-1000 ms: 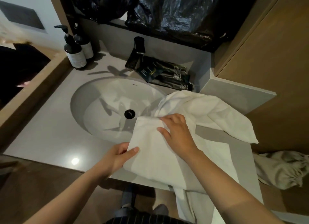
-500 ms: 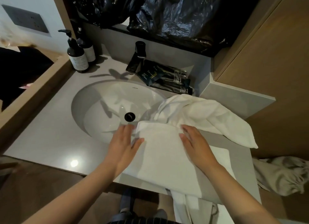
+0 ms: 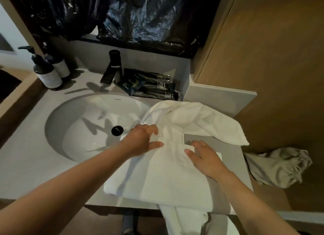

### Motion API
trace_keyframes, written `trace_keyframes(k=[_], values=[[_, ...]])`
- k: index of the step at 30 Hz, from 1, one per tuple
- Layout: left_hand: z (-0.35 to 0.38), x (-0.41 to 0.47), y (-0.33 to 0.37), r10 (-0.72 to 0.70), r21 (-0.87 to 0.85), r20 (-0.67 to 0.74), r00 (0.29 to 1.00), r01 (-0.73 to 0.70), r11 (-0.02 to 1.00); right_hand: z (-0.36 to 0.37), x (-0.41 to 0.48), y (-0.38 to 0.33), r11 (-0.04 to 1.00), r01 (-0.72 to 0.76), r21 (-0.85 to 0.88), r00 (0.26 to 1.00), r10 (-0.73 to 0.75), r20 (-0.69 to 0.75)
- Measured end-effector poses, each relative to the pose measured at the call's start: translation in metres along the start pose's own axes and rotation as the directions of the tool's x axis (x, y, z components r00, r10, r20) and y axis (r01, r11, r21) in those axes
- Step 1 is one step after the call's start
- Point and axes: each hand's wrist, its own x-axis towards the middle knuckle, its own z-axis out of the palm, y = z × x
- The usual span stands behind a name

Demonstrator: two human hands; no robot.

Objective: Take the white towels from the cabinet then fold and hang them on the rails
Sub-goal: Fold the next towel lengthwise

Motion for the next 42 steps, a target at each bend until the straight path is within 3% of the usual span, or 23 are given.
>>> trace_keyframes(k=[5,9,15,20,24,27,30,35,38,42], values=[[-0.010,0.013,0.005,-0.026,0.012,0.069,0.997,0.026,1.000,-0.008,0.005,0.001,0.986,0.009,-0.165,0.991,0.013,0.132],[-0.017,0.017,0.010,-0.052,-0.006,0.100,0.994,0.053,0.999,0.001,0.011,0.005,0.986,0.073,-0.152,0.986,-0.049,0.161],[-0.041,0.009,0.004,0.072,-0.173,0.042,0.997,-0.064,0.983,-0.043,-0.005,-0.001,0.968,0.180,-0.176,0.973,-0.201,-0.111],[-0.111,-0.004,0.041,0.198,0.003,0.038,0.979,-0.199,0.980,-0.107,-0.027,-0.028,0.924,0.139,-0.358,0.929,-0.246,-0.276],[-0.165,-0.014,0.063,0.270,0.001,-0.090,0.959,-0.271,0.963,-0.150,-0.030,-0.046,0.927,0.244,-0.284,0.848,-0.346,-0.402],[-0.190,-0.011,0.066,0.297,0.038,-0.150,0.943,-0.295,0.955,-0.175,-0.020,-0.053,0.882,0.343,-0.324,0.778,-0.460,-0.429],[-0.208,-0.006,0.067,0.320,0.151,-0.224,0.921,-0.292,0.944,-0.196,-0.012,-0.066,0.835,0.333,-0.438,0.726,-0.523,-0.445],[-0.230,0.002,0.071,0.323,0.390,-0.348,0.880,-0.177,0.903,-0.217,-0.010,-0.084,0.762,0.247,-0.599,0.734,-0.551,-0.398],[-0.231,0.005,0.064,0.293,0.410,-0.334,0.896,-0.142,0.901,-0.217,-0.009,-0.085,0.738,0.237,-0.632,0.733,-0.562,-0.383],[-0.222,0.014,0.049,0.332,0.282,-0.334,0.882,-0.243,0.928,-0.208,0.000,-0.085,0.792,0.252,-0.556,0.732,-0.532,-0.426]])
